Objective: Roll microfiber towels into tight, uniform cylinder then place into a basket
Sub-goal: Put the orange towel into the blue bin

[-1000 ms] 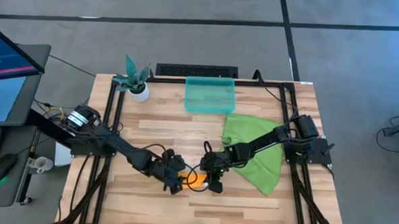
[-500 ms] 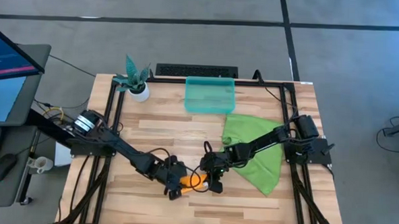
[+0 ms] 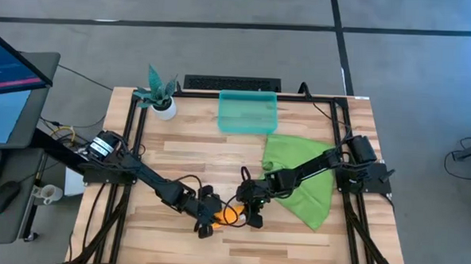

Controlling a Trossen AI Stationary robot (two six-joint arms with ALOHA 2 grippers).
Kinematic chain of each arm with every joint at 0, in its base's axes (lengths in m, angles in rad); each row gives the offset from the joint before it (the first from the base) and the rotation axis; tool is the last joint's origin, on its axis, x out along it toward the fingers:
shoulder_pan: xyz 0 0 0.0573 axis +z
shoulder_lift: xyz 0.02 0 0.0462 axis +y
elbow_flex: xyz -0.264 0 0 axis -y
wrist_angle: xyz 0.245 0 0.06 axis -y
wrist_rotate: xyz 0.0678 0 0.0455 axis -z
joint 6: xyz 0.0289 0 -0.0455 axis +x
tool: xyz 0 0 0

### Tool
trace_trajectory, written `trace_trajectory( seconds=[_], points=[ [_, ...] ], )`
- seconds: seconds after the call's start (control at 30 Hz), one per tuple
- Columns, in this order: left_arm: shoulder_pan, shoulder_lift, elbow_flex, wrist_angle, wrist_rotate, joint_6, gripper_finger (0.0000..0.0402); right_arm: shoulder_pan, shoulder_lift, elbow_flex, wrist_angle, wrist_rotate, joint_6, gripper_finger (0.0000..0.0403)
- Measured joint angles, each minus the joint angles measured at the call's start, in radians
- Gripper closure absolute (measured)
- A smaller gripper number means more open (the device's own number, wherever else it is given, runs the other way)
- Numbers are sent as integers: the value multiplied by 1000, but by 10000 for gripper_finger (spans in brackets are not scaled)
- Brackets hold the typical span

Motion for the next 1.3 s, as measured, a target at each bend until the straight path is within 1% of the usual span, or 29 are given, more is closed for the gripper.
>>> trace_trajectory(
  seconds=[0.1, 0.13, 0.27, 0.47, 0.67, 0.83, 1.07, 1.2, 1.3],
  points=[
    [11, 0, 0, 1, 28, 35, 374, 0, 0, 0, -1, 7, 0, 373],
    [19, 0, -1, 0, 45, 44, 382, 1, 0, 0, -1, 13, 0, 374],
    [44, -19, -1, -15, 98, 105, 375, 1, -6, 0, -3, 20, -5, 374],
    [102, -89, -6, -83, 101, 218, 381, -3, -39, -4, -12, 63, -48, 374],
    [180, -141, -6, -111, 118, 329, 381, -48, -70, -5, -50, 72, -73, 374],
    [253, -182, -6, -130, 132, 425, 378, -84, -126, -6, -109, 86, -122, 374],
    [390, -244, -6, -133, 153, 557, 381, -176, -222, -6, -203, 91, -207, 374],
    [475, -288, -5, -131, 214, 620, 380, -253, -281, -5, -249, 90, -261, 374],
    [540, -308, -5, -126, 227, 689, 381, -321, -315, -5, -268, 90, -319, 374]
  ],
)
